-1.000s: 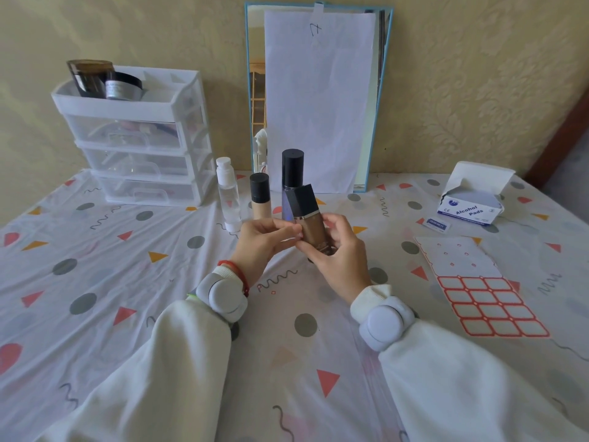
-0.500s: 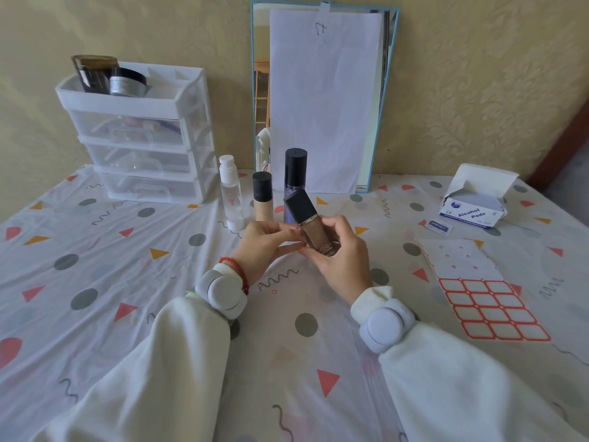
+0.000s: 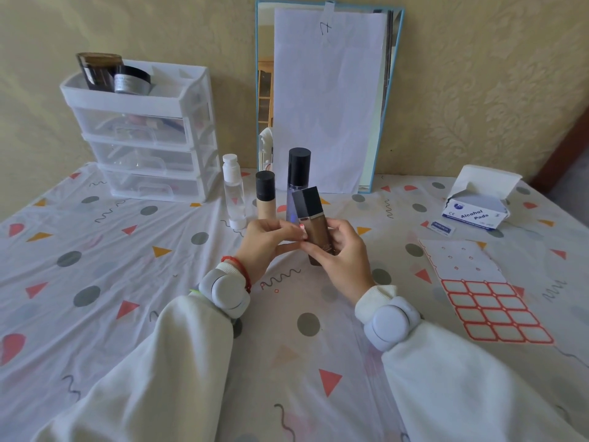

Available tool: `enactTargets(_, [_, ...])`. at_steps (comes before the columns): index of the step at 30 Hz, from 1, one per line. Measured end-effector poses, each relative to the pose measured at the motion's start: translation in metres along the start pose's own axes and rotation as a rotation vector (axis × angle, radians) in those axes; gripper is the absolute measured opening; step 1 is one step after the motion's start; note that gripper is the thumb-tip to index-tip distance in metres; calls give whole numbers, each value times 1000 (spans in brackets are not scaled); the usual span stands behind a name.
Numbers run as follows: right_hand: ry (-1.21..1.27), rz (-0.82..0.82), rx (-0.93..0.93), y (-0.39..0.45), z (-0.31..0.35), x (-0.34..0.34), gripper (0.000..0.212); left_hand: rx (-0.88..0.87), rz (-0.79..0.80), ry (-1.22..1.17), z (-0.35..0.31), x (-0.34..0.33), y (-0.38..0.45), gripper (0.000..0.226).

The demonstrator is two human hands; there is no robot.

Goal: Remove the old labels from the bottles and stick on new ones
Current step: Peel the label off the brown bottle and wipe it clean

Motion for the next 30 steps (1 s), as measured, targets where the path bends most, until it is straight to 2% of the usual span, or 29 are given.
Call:
enactTargets(4, [12,-26,-6,2,-2,0,47,25,-8,-143,-2,1,0,15])
enactTargets(6, [9,-35,2,2,-2,0,48,11,2,-78,-2,0,0,9])
enactTargets(9, [1,-27,23,1,-2,1,49,-25,3,42,0,-2,-2,18])
enactTargets(18, [-33,-9,41,0,1,0,48,-64,-57,166,4,0,0,12])
enactTargets(22, [-29,0,35,0,1,0,48,-66,-56,182,3,-1,0,11])
enactTargets(26, [15,-34,27,1,0,1,50,-43,-50,62,1,-2,0,6])
enactTargets(30, [-8,-35,56,0,0,1,50,-80,-14,134,1,-1,-3,13])
Point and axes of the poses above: each hand's wrist, its own y-axis towards the middle knuckle, its own x-axis out of the back of the hand, z = x × y, the point moved 1 cm from there along y, towards the middle knuckle, and after that the axes turned 4 degrees about -x, right-handed, at the moved point
